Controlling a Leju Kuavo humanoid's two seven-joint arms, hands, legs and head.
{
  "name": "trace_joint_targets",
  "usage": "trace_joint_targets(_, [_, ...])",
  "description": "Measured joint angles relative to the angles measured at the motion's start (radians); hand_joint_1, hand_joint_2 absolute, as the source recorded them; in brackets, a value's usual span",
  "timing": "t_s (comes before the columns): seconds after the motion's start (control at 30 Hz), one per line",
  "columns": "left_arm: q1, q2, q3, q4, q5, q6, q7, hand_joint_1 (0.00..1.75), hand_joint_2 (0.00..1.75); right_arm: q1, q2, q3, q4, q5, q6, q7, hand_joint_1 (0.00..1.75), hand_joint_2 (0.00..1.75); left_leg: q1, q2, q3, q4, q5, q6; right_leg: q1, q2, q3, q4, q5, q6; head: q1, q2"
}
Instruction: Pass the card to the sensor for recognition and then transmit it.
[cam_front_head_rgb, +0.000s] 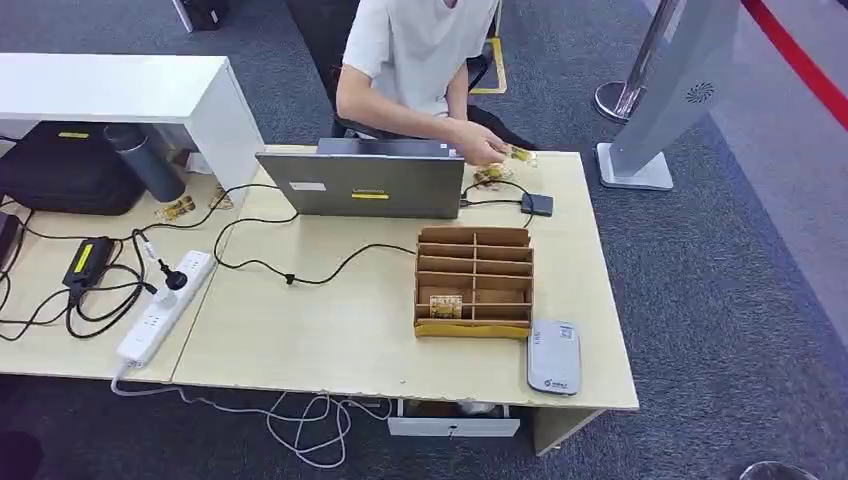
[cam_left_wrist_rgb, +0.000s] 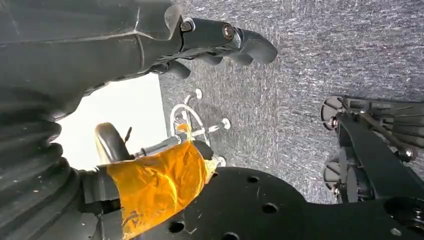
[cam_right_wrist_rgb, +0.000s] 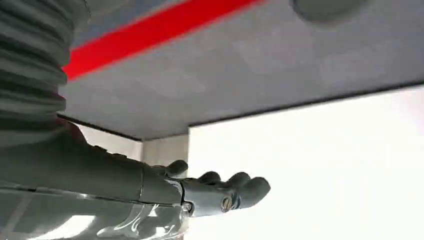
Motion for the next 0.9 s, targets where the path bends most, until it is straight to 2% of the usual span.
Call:
trace_joint_targets(0.13, [0.0, 0.001, 0.0, 0.0, -0.011, -0.008, 0.0, 0.0, 1.75, -0.04, -0.07, 0.005, -0.018, -0.004, 0.024, -0.038, 0.0, 1.75, 0.001, 0.0, 0.0, 0.0, 0.0, 0.0, 0.001, 0.0, 0.0, 0.0, 0.0, 0.0, 0.0, 0.0])
trace_joint_targets(0.33, [0.0, 0.001, 0.0, 0.0, -0.027, -0.016, -0.01, 0.0, 1.75, -0.095, -0.114, 0.044, -0.039, -0.016, 0.045, -0.114, 0.0, 1.75, 0.001, 0.0, -0.001, 0.0, 0.0, 0.0, 0.001, 0.0, 0.0, 0.0, 0.0, 0.0, 0.0, 0.0])
trace_joint_targets(0.5, [-0.001, 0.001, 0.0, 0.0, -0.039, -0.016, -0.015, 0.0, 1.75, -0.137, -0.117, 0.119, -0.094, -0.043, 0.078, -0.177, 0.0, 1.75, 0.001, 0.0, -0.001, 0.0, 0.0, 0.0, 0.001, 0.0, 0.0, 0.0, 0.0, 0.0, 0.0, 0.0])
trace_joint_targets(0.73, [-0.001, 0.0, 0.0, 0.0, -0.048, -0.016, -0.015, 0.0, 1.75, -0.144, -0.083, 0.203, -0.197, -0.072, 0.098, -0.174, 0.0, 1.75, 0.002, -0.002, -0.001, 0.0, 0.0, 0.0, 0.001, -0.002, 0.0, 0.0, 0.0, 0.0, 0.0, 0.0])
trace_joint_targets(0.77, [-0.001, 0.0, 0.0, 0.0, -0.049, -0.016, -0.015, 0.0, 0.0, -0.143, -0.079, 0.208, -0.205, -0.081, 0.102, -0.178, 0.0, 1.75, 0.002, -0.002, -0.001, 0.0, 0.0, 0.0, 0.001, -0.002, 0.0, 0.0, 0.0, 0.0, 0.0, 0.0])
trace_joint_targets(0.83, [-0.001, 0.0, 0.0, 0.0, -0.054, -0.014, -0.015, 0.0, 0.0, -0.134, -0.062, 0.229, -0.246, -0.11, 0.119, -0.196, 0.0, 1.75, 0.002, -0.002, -0.002, -0.001, 0.0, 0.0, 0.001, -0.002, 0.0, 0.0, 0.0, 0.0, 0.0, 0.0])
trace_joint_targets(0.87, [-0.002, 0.0, 0.0, 0.0, -0.055, -0.013, -0.02, 0.0, 1.75, -0.124, -0.043, 0.248, -0.283, -0.131, 0.137, -0.193, 0.0, 1.75, 0.002, -0.002, -0.002, -0.001, 0.0, 0.0, 0.002, -0.002, 0.0, 0.0, 0.0, 0.0, 0.0, 0.0])
trace_joint_targets(0.9, [-0.002, -0.001, 0.0, 0.0, -0.057, -0.011, -0.027, 0.0, 1.75, -0.103, -0.02, 0.269, -0.341, -0.156, 0.158, -0.175, 0.0, 1.75, 0.003, -0.001, -0.002, -0.001, 0.0, 0.0, 0.002, -0.002, 0.0, 0.0, 0.0, 0.0, 0.0, 0.0])
